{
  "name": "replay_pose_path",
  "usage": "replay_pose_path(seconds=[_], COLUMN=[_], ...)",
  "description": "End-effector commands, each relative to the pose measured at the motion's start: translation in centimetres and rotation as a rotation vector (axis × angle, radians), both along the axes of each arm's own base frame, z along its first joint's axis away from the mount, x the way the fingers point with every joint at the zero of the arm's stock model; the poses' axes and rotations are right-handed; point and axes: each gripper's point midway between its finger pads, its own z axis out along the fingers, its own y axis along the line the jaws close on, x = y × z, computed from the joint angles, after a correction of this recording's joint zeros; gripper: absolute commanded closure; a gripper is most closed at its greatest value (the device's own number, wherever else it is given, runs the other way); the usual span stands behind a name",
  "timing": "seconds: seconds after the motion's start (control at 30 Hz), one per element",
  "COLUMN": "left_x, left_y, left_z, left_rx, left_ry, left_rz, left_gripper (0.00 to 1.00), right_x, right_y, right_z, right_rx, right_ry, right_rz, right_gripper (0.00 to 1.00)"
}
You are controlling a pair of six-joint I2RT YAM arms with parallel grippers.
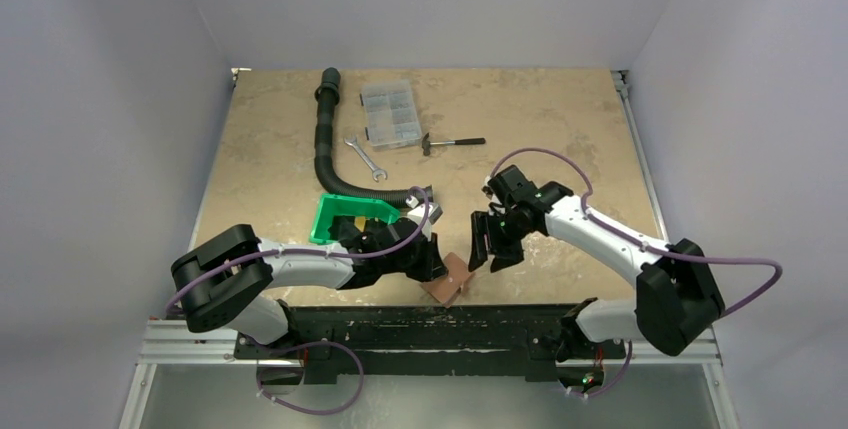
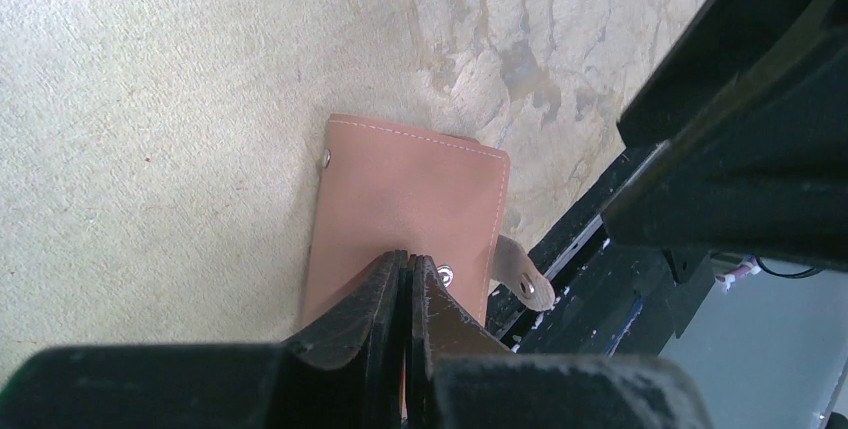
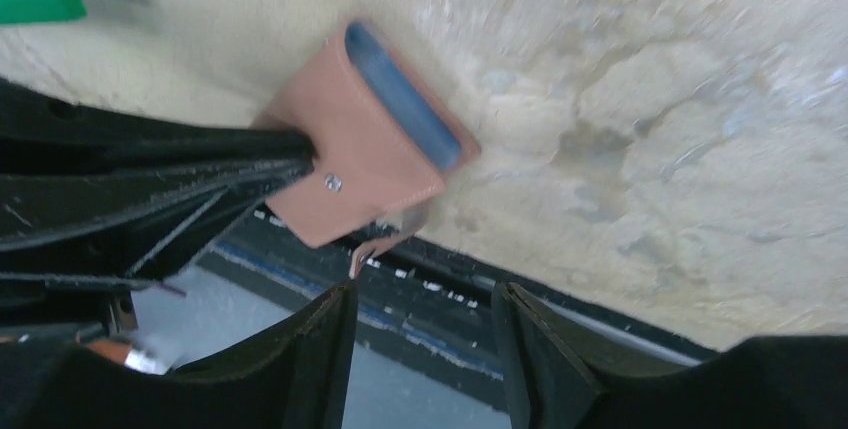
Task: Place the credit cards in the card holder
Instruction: Close the card holder at the center of the board.
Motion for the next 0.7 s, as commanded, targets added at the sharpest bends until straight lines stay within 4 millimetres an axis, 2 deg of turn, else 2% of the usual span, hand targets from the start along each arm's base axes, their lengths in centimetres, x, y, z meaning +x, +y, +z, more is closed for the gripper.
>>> replay_pose_path(seconds=[0.0, 0.07, 0.27, 0.33, 0.47, 0.67], left_x=[-2.3, -2.3, -2.2, -2.2, -2.2, -2.3], left_y=[3.0, 3.0, 2.9, 2.7, 2.7, 2.8], left_z=[-3.9, -3.9, -3.9, -3.8, -4.0, -4.0], left_rx=[0.16, 0.16, 0.162, 0.161, 0.164, 0.165], left_ry=[0.094, 0.094, 0.092, 0.091, 0.094, 0.097], left_rz=[-0.042, -0.043, -0.046, -0.049, -0.051, -0.047], left_gripper=[1.0, 1.0, 1.0, 1.0, 1.0, 1.0], right_x=[-3.0, -3.9, -4.3, -4.6, -4.2, -4.0], right_y=[0.7, 1.5, 2.6, 3.1, 3.6, 3.6], right_z=[0.3, 0.0, -0.6, -0.9, -1.3, -1.9], right_rx=[0.069, 0.125, 0.155, 0.17, 0.167, 0.14], right_ry=[0.145, 0.203, 0.238, 0.261, 0.272, 0.29], right_rz=[0.031, 0.041, 0.039, 0.041, 0.025, 0.013], right_gripper=[0.41, 0.42, 0.43, 0.46, 0.6, 0.62])
